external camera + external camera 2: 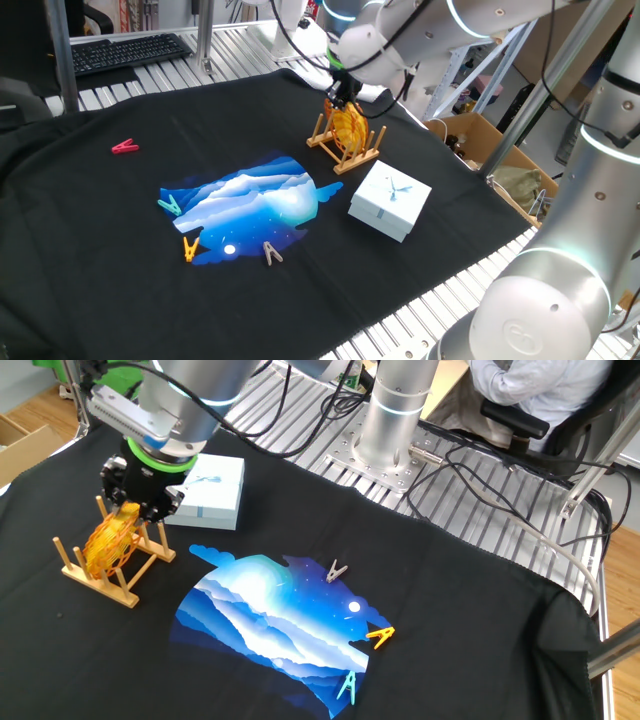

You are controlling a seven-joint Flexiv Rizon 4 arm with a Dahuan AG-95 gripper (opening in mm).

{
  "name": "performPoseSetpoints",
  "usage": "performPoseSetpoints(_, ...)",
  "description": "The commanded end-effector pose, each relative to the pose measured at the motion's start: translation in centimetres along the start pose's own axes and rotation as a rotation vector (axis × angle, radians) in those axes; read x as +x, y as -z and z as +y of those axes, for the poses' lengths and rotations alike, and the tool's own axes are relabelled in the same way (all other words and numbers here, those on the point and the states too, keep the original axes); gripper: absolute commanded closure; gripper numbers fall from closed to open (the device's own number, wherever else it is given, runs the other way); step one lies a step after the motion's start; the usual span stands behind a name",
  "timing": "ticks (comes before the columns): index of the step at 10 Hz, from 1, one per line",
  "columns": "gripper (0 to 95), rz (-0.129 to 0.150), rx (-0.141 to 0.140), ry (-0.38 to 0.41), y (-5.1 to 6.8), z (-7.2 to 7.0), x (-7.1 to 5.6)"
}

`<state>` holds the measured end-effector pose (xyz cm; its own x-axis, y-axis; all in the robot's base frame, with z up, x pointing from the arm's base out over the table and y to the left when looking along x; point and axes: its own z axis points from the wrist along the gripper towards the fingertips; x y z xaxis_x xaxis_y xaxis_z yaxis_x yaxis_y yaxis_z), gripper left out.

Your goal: Take the dish off the dish rack

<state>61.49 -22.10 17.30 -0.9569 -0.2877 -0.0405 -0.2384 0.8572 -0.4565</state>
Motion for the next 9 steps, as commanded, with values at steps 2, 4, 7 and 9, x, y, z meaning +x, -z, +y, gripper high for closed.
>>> performPoseSetpoints(2,95.0,0.025,0.036,0.006,0.13,0.03,-0.23)
performPoseSetpoints(4,95.0,0.032,0.053,0.009,0.51,-0.08,-0.06)
performPoseSetpoints(7,76.0,0.026,0.035,0.005,0.45,0.01,-0.1)
performPoseSetpoints(9,38.0,0.018,0.033,0.005,0.4,-0.01,-0.09)
